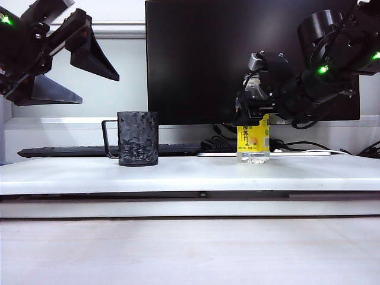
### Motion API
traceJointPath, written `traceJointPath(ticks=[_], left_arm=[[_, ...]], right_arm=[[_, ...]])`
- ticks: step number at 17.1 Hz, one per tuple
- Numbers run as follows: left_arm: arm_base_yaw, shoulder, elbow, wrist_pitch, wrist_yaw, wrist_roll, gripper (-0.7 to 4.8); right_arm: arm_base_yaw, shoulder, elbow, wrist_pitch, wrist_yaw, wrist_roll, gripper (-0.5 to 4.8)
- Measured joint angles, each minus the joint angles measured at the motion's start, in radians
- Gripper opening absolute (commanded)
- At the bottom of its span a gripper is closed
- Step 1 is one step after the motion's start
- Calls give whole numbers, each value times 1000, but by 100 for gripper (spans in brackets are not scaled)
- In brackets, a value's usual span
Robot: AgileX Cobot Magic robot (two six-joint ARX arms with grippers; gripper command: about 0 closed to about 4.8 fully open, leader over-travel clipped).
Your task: Carefully pick up the bottle and pour some water from the bottle into the cup.
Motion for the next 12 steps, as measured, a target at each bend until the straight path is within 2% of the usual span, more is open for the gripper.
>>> traceJointPath(ticks=[3,12], left_arm=[[0,0,0,0,0,0,479],[0,0,0,0,1,0,479]], right_arm=[[0,0,0,0,3,2,199],[11,-19,5,-37,-39,-2,200]])
